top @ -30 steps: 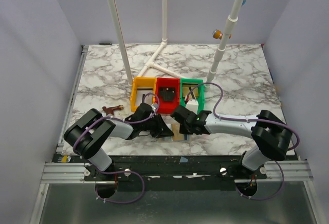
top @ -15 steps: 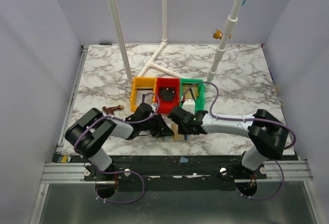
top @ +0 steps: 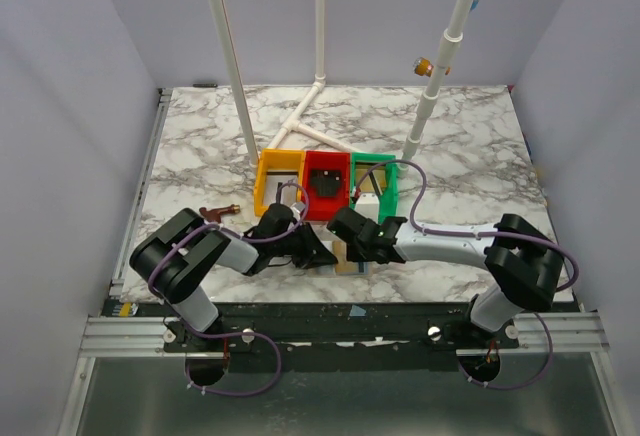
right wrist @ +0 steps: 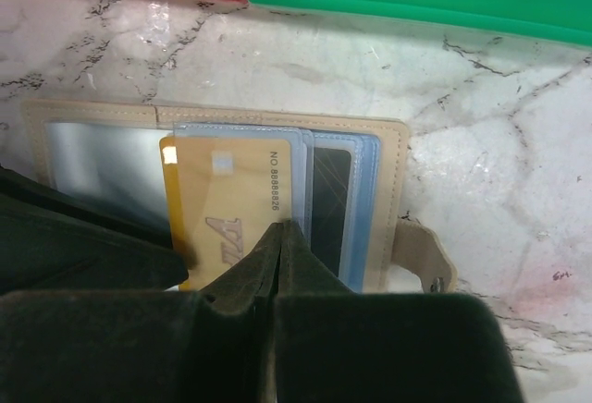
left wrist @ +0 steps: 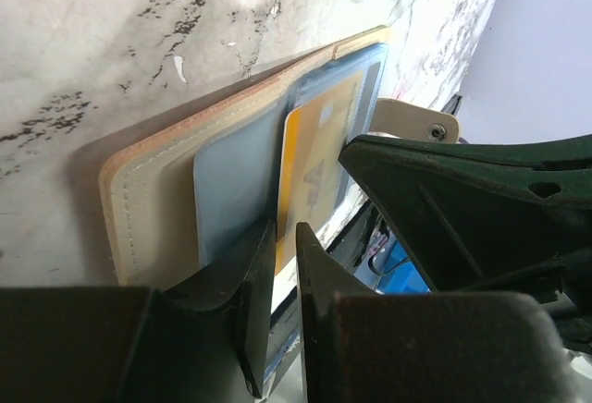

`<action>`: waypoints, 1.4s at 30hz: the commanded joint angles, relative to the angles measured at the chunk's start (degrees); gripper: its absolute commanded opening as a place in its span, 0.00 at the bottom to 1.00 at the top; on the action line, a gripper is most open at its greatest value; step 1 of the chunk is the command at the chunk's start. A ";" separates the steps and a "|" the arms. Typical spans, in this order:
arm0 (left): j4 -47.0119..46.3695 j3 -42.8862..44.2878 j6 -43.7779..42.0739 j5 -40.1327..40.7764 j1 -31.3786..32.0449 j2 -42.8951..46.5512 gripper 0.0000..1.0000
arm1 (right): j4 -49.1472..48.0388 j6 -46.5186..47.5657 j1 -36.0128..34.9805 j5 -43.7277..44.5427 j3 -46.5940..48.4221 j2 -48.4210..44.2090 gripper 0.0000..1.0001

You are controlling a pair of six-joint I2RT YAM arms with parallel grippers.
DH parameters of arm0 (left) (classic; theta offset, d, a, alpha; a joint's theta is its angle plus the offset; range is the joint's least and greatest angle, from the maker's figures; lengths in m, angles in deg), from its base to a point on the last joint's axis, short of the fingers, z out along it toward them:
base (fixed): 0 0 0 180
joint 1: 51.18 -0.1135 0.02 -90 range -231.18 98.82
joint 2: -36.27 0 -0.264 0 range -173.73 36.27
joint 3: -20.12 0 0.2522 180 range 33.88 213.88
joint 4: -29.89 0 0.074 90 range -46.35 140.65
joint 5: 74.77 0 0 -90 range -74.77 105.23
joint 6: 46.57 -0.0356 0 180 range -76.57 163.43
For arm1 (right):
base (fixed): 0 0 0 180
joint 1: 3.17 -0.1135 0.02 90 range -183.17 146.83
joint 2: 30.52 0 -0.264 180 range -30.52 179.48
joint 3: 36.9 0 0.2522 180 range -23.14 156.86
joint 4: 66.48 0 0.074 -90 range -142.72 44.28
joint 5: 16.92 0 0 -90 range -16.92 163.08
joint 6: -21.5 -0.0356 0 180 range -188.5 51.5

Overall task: Take the credit cards out of the card holder
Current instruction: Remove the credit card from the card holder.

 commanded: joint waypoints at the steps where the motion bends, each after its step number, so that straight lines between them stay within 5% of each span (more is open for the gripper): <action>1: -5.57 -0.37 3.38 -2.53 0.08 -1.36 0.15 | -4.77 -1.01 -2.08 -13.52 -4.32 6.14 0.01; 17: -11.46 -2.23 6.38 -2.25 0.21 -2.68 0.00 | -3.12 -2.61 -2.86 -10.70 -6.03 5.31 0.01; 22: -18.01 -5.32 6.02 -3.15 -0.50 -3.97 0.00 | -3.00 -2.58 -2.76 -8.70 -6.94 1.25 0.18; 27: -22.58 -6.26 6.87 -5.10 -0.93 -6.39 0.00 | -4.14 -2.22 -1.63 -9.61 -7.60 -0.75 0.20; 42: 1.20 -2.04 -2.08 -1.22 -1.11 -1.16 0.00 | 2.73 -4.55 -1.43 -3.81 -5.24 3.93 0.01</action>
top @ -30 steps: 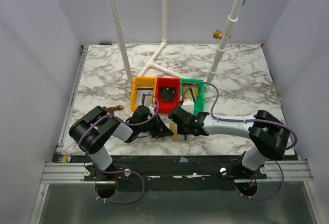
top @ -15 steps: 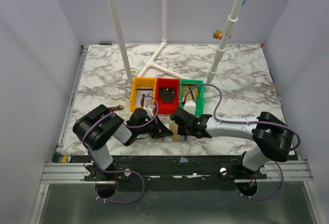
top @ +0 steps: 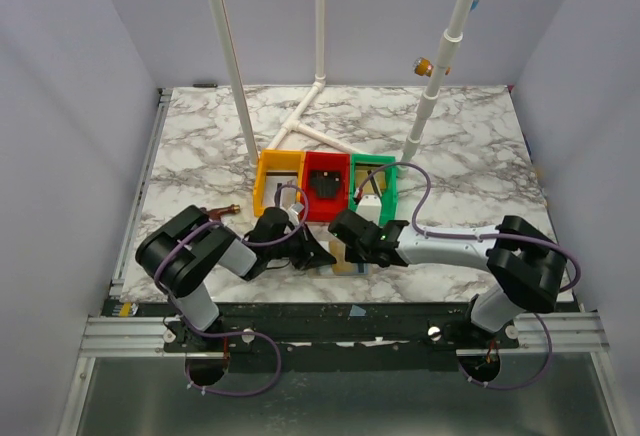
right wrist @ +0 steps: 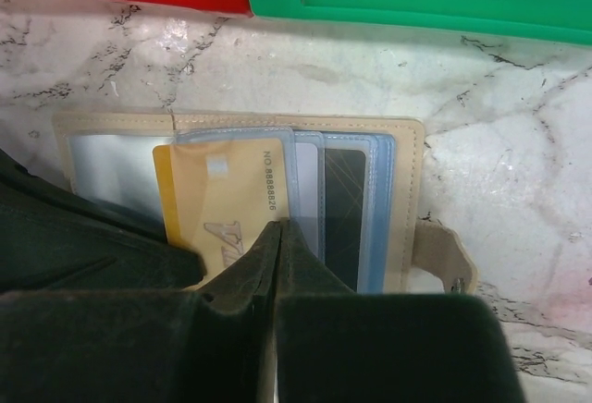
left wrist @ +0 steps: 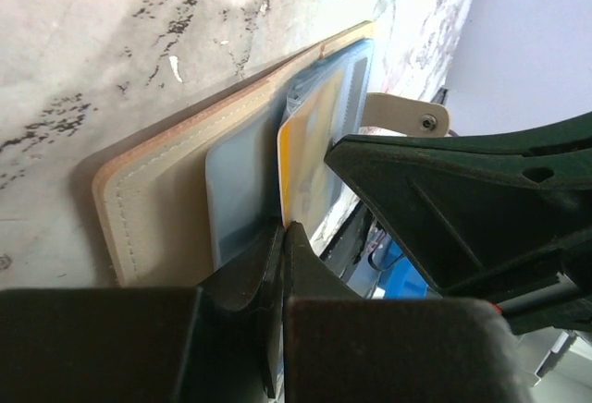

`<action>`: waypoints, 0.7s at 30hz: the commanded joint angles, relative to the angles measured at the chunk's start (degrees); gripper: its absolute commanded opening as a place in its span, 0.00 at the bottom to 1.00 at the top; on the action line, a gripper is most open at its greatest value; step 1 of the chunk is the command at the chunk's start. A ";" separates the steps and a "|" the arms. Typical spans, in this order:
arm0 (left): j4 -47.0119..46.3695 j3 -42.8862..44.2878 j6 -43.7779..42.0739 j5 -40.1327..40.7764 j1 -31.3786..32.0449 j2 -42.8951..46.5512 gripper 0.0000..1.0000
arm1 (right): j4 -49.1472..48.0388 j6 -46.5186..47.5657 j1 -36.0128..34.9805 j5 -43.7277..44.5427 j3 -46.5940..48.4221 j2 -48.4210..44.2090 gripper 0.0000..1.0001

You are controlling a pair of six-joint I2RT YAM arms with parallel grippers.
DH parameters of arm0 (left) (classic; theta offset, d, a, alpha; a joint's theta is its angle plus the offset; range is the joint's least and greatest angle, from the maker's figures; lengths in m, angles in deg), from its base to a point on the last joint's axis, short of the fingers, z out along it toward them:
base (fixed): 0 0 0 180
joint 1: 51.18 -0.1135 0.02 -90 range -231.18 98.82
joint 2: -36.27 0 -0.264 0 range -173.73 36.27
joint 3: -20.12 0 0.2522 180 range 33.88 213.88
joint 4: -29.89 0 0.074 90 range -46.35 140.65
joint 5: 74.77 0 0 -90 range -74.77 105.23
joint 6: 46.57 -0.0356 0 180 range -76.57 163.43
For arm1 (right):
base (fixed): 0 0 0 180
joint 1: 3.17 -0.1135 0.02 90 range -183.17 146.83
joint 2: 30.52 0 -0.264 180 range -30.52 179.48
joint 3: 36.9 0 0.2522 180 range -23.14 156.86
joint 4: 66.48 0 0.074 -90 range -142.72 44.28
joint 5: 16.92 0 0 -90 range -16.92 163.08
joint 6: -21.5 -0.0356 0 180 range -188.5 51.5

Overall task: Take the credit cards out of the card holder
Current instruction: Remove the credit card from the card holder.

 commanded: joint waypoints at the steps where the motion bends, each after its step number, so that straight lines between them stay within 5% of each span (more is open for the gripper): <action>1: 14.30 1.90 -2.95 1.12 -0.18 2.49 0.00 | 6.90 -2.11 -1.01 -4.12 -3.03 5.71 0.01; 18: 15.62 2.12 -4.95 2.16 -0.26 3.56 0.00 | 5.59 -3.66 -1.06 -5.39 -6.40 5.30 0.01; 21: 15.70 2.24 -5.11 2.45 -0.30 3.82 0.15 | 5.39 -3.41 -0.99 -5.60 -6.30 5.18 0.01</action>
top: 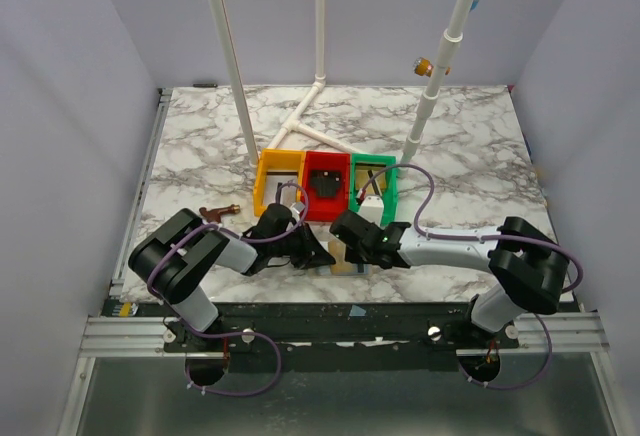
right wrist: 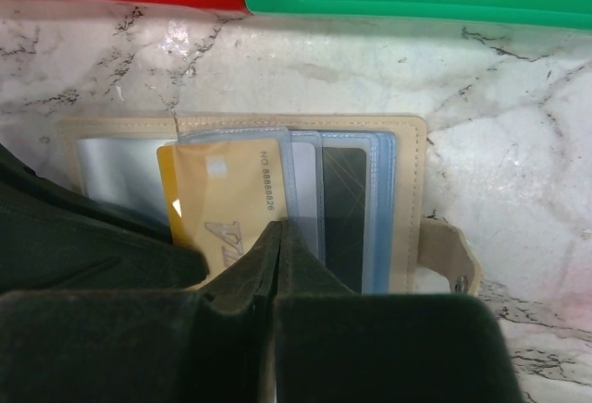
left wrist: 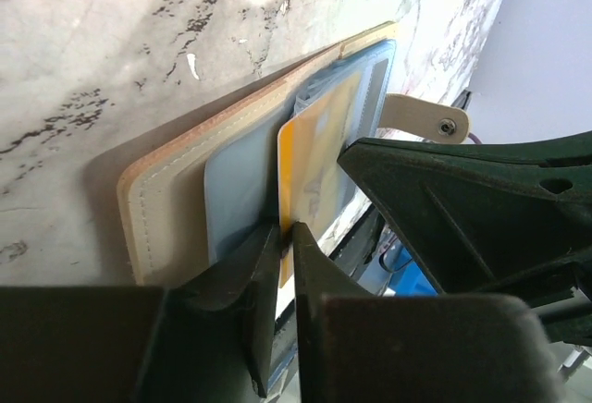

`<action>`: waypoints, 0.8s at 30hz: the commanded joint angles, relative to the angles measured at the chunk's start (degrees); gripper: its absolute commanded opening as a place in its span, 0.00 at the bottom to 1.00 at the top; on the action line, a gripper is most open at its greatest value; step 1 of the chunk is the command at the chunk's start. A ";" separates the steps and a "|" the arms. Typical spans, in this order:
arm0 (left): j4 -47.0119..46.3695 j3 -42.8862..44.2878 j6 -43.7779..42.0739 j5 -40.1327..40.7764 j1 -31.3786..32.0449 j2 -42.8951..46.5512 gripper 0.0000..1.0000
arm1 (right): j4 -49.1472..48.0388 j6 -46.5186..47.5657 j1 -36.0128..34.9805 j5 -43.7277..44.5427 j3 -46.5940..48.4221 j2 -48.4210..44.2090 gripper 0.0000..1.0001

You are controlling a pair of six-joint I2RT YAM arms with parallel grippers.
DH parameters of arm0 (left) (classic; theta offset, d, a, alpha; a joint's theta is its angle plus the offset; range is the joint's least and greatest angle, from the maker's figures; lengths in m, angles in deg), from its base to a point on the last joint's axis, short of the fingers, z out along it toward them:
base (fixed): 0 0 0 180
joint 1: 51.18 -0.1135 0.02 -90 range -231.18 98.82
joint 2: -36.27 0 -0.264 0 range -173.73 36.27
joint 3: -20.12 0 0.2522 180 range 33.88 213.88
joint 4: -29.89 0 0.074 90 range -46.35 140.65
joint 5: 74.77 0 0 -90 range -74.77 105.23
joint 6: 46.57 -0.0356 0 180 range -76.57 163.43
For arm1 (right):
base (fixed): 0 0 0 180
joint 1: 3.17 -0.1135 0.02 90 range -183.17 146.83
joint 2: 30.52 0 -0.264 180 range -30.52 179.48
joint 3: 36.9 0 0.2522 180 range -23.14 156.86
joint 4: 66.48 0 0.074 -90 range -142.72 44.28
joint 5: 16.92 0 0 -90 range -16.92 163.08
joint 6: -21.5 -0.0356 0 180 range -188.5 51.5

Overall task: Take the credit cards out of the card holder
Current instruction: Remove the credit card from the card holder.

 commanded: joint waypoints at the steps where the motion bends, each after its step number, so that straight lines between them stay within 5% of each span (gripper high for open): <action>1: 3.82 -0.73 -1.76 1.22 -0.27 0.41 0.17 | 6.44 -1.18 -0.90 -5.81 -4.92 5.38 0.01; 8: 3.63 -0.77 -1.33 1.65 -0.29 0.53 0.20 | 6.44 -1.36 -0.91 -6.01 -5.05 5.47 0.01; 14: 1.93 -1.63 -0.11 1.65 -0.28 0.44 0.08 | 6.71 -1.58 -0.93 -5.92 -5.36 5.43 0.01; 24: -1.53 -3.76 1.31 1.34 -1.00 1.06 0.13 | 6.60 -1.61 -0.92 -6.18 -5.54 5.67 0.01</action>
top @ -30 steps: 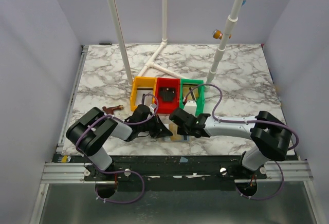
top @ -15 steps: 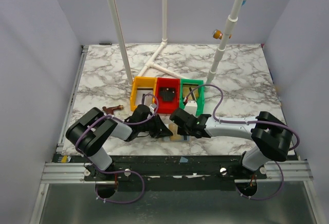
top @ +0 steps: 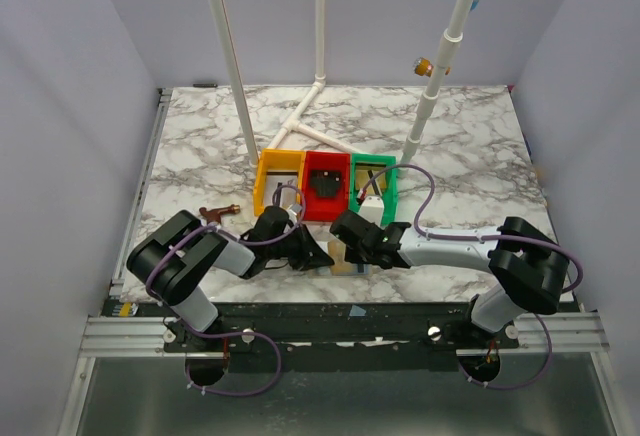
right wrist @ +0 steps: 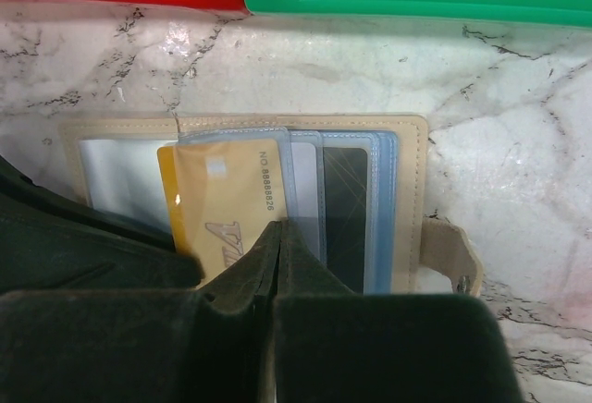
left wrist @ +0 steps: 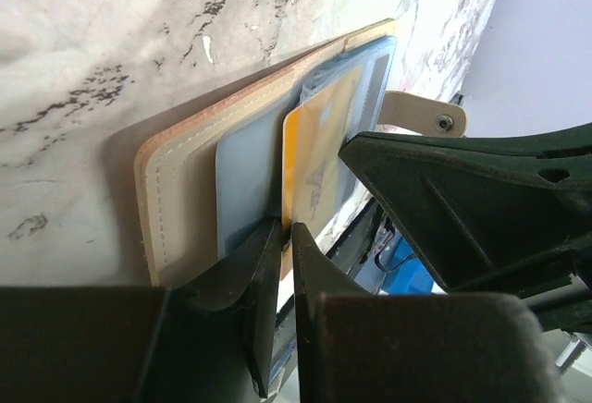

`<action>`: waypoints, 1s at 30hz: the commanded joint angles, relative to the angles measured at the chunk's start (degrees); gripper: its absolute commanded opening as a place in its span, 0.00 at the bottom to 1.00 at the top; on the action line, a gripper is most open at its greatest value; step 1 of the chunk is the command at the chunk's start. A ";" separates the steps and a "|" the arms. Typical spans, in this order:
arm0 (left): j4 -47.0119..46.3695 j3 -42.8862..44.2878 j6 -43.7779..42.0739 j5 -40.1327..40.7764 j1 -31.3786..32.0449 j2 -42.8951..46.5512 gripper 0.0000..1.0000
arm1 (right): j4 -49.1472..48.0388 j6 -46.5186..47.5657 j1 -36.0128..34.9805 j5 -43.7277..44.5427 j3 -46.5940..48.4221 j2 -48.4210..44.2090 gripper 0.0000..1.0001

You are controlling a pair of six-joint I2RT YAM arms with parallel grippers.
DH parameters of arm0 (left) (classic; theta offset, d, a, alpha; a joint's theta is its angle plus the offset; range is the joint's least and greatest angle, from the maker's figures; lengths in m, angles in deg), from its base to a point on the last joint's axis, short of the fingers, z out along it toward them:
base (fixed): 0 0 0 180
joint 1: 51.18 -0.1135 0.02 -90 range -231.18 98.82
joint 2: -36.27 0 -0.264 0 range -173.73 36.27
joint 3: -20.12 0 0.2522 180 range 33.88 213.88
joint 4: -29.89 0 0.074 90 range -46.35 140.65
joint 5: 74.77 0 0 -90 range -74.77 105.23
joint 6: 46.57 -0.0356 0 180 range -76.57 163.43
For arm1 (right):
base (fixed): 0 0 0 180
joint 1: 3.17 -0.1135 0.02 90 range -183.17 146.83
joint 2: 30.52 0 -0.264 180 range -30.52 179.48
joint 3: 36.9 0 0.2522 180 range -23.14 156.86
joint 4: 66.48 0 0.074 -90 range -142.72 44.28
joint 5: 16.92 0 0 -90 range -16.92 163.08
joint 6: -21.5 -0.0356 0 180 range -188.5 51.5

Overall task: Take the credit cards out of the card holder
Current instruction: Remove the credit card from the card holder.

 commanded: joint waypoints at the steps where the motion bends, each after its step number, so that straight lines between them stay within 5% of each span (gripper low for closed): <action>1: 0.18 -2.27 0.24 1.24 -0.73 0.55 0.13 | 7.03 -1.06 -0.92 -6.16 -4.99 5.70 0.01; 9: -3.47 -3.04 1.93 0.25 -1.04 -0.75 0.13 | 7.03 -1.14 -0.91 -6.25 -5.19 5.87 0.01; 18: -4.61 -2.80 2.14 -0.32 -1.11 -1.12 0.00 | 6.94 -0.99 -0.91 -6.42 -4.93 6.43 0.01; 30: -4.35 -4.06 2.63 0.38 -2.27 -0.79 0.00 | 7.38 -1.59 -0.91 -5.86 -5.68 6.00 0.01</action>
